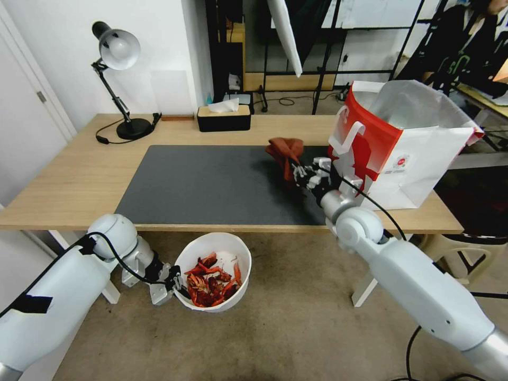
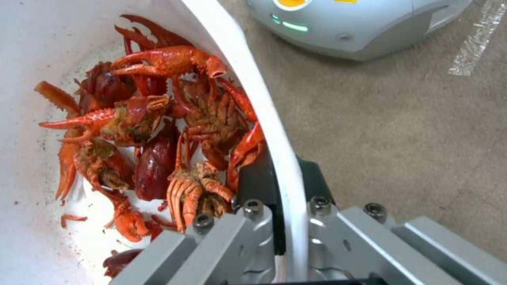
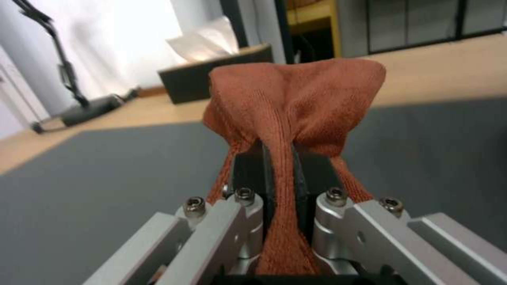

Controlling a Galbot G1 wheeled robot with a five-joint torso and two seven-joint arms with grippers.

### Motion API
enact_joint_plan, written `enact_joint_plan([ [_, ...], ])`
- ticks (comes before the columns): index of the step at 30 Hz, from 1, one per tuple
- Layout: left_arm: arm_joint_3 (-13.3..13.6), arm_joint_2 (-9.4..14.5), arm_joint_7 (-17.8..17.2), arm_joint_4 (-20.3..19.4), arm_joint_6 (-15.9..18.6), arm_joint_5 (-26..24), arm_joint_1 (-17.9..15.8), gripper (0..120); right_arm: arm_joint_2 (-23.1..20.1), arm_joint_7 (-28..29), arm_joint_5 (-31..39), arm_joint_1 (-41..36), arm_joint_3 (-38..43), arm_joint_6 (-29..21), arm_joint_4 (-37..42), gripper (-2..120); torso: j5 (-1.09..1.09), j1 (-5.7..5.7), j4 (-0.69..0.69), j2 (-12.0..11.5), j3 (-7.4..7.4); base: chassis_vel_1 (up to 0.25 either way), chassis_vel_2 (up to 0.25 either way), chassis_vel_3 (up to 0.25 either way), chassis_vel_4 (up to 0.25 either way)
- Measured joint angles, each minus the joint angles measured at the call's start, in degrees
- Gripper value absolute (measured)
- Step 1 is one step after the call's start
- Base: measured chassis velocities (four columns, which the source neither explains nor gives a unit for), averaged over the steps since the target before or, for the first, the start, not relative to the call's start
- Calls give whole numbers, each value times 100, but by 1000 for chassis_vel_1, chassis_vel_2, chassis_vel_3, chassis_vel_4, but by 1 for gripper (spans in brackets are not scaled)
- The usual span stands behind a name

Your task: Sweep shrimp from table into container with towel, then put container into takeout bag.

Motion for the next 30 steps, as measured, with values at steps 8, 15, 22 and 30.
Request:
enact_joint_plan([
  [8, 11, 12, 1, -26, 0, -6, 15, 0, 32, 92, -285, -489, 250, -39, 74, 5, 0, 1, 0, 0, 0, 0, 0, 0, 0],
  [15, 17, 3, 1, -44, 0, -9, 41, 0, -67, 441, -445, -733, 389, -128, 302, 10, -1, 0, 0, 0, -1, 0, 0, 0, 0],
  [22, 19, -7, 1, -48, 0, -9, 61, 0, -189, 548, -452, -906, 608, -149, 501, 36, 0, 1, 0, 0, -1, 0, 0, 0, 0],
  [30, 29, -8, 1, -47, 0, -11, 61, 0, -219, 617, -508, -1062, 757, -83, 676, 68, 0, 1, 0, 0, -1, 0, 0, 0, 0],
])
